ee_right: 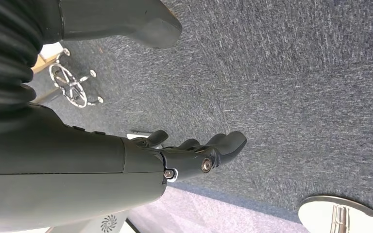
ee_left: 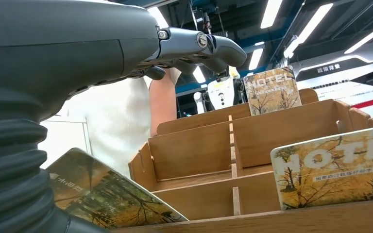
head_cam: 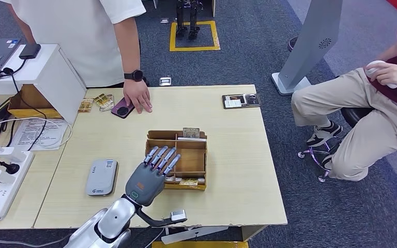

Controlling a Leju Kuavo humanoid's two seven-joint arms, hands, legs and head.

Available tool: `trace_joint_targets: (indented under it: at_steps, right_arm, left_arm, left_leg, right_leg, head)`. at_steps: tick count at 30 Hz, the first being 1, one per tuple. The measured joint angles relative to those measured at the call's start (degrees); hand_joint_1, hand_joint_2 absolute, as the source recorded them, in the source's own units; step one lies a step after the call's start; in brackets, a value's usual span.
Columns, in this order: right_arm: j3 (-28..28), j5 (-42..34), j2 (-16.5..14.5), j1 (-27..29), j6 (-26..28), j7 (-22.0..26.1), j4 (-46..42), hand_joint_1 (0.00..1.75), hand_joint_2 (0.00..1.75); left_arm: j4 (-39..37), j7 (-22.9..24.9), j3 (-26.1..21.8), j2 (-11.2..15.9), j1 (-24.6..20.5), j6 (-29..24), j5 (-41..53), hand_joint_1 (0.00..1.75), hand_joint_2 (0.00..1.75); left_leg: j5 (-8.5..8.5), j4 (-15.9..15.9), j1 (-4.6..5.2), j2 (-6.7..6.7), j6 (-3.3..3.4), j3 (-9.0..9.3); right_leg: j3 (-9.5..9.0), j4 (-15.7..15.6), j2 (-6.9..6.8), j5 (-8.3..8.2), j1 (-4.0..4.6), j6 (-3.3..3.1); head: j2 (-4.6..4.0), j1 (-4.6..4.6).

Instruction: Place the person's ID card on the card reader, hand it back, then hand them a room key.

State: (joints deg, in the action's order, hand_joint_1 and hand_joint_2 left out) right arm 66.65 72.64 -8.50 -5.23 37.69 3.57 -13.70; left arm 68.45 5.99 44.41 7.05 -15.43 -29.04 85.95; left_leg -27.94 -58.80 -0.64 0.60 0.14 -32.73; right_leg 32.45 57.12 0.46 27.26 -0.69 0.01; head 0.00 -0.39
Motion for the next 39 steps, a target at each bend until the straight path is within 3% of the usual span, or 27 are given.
trace_joint_targets:
  at_steps: [12,29,30,33,34,39]
  right_arm:
    - [0.0,-0.6,0.0,0.0,0.1,-0.4,0.0,0.0,1.75]
    - [0.0,-0.8,0.0,0.2,0.1,-0.4,0.0,0.0,1.75]
    - [0.0,-0.8,0.0,0.2,0.1,-0.4,0.0,0.0,1.75]
    - [0.0,-0.8,0.0,0.2,0.1,-0.4,0.0,0.0,1.75]
    - [0.0,-0.8,0.0,0.2,0.1,-0.4,0.0,0.0,1.75]
    - [0.0,-0.9,0.0,0.2,0.1,-0.4,0.0,0.0,1.75]
  left_arm:
    - [-0.2,2.6,-1.1,-0.1,0.0,-0.3,0.9,0.0,1.75]
    - [0.1,1.8,-2.4,-0.1,0.2,-0.3,-0.3,0.03,1.75]
    - [0.1,1.7,-2.5,-0.1,0.2,-0.3,-0.4,0.25,1.75]
    - [0.2,1.1,-2.6,-0.1,0.3,-0.3,-1.1,1.52,1.75]
    - [0.2,0.7,-2.7,-0.1,0.3,-0.3,-1.6,1.73,1.75]
    - [0.8,-1.9,-2.7,0.0,0.3,0.1,-4.8,1.75,1.75]
  left_leg:
    - [0.02,0.0,0.0,0.0,-0.01,0.0]
    - [0.03,0.0,0.0,0.0,-0.02,0.01]
    - [0.03,0.0,0.0,0.0,-0.02,0.01]
    - [0.03,0.0,0.0,0.0,-0.02,0.01]
    - [0.03,0.0,0.0,0.0,-0.02,0.01]
    - [0.03,0.0,0.0,0.0,-0.02,0.01]
  right_leg:
    - [0.0,0.0,0.0,0.0,0.0,0.0]
    - [0.0,0.1,-0.01,0.0,0.0,0.0]
    - [0.0,0.1,-0.01,0.0,0.0,0.0]
    - [0.0,0.1,-0.01,0.0,0.0,0.0]
    - [0.0,0.1,-0.01,0.0,0.0,0.0]
    - [0.0,0.1,-0.01,0.0,0.0,0.0]
  head:
    - [0.0,0.0]
    - [0.0,0.01]
    - [0.0,0.01]
    - [0.0,0.0]
    - [0.0,0.01]
    - [0.01,0.01]
